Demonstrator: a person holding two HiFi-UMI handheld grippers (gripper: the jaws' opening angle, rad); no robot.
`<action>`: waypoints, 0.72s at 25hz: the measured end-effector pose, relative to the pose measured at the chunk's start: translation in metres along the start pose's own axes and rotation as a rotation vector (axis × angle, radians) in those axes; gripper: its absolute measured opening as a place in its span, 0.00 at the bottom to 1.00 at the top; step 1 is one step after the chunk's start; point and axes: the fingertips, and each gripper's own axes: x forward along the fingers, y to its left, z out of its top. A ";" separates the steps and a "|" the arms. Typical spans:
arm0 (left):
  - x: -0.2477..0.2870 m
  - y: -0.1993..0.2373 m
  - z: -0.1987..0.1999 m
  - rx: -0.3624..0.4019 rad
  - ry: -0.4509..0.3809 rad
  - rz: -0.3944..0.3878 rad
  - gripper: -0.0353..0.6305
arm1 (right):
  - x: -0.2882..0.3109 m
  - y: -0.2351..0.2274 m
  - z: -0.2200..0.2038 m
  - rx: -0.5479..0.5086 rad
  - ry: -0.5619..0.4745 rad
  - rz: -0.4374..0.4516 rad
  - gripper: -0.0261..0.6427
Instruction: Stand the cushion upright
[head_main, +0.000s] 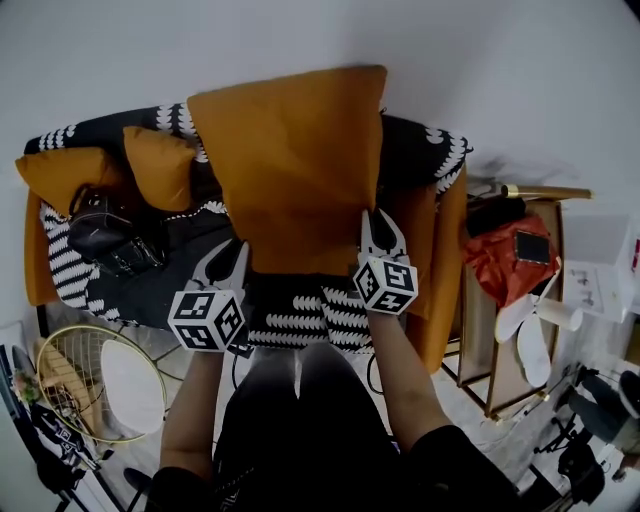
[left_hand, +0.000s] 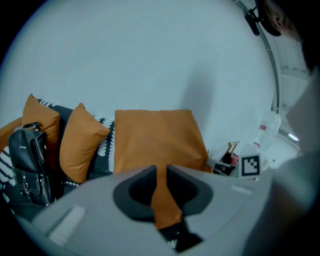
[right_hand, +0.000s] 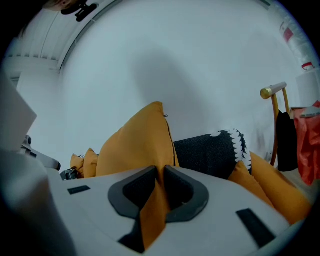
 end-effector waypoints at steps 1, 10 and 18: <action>0.000 -0.001 0.001 0.002 0.000 -0.002 0.15 | -0.001 0.000 0.000 -0.006 0.003 -0.004 0.12; -0.013 0.000 0.005 0.004 -0.012 -0.006 0.15 | -0.020 0.004 0.009 -0.033 0.004 -0.029 0.15; -0.028 0.000 0.015 -0.004 -0.043 -0.009 0.15 | -0.045 0.016 0.021 -0.044 0.014 -0.029 0.14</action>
